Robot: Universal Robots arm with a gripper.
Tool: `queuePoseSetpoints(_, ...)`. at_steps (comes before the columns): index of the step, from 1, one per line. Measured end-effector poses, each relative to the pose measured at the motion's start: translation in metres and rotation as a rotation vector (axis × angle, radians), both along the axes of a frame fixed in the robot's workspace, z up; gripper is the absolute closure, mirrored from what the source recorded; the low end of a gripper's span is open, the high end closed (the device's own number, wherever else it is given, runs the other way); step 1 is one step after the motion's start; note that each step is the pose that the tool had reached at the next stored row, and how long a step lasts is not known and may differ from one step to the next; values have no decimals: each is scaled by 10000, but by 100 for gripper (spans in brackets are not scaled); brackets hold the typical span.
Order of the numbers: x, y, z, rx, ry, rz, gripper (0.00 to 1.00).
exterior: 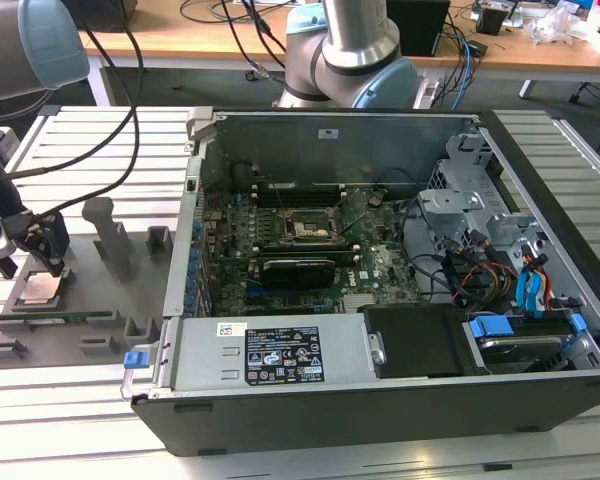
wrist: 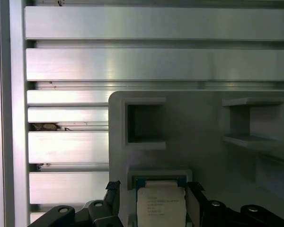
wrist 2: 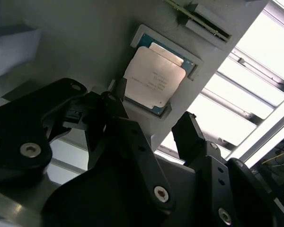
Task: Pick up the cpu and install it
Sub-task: 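Pick up the cpu and move it towards the insertion slot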
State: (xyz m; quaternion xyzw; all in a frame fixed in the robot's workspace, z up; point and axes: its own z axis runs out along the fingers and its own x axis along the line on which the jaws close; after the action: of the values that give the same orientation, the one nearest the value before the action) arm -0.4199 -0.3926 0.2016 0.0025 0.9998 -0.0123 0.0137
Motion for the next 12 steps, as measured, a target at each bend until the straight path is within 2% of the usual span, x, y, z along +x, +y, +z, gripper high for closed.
queuePoseSetpoints(12, 1, 0, -83, -12, 0, 0, 34)
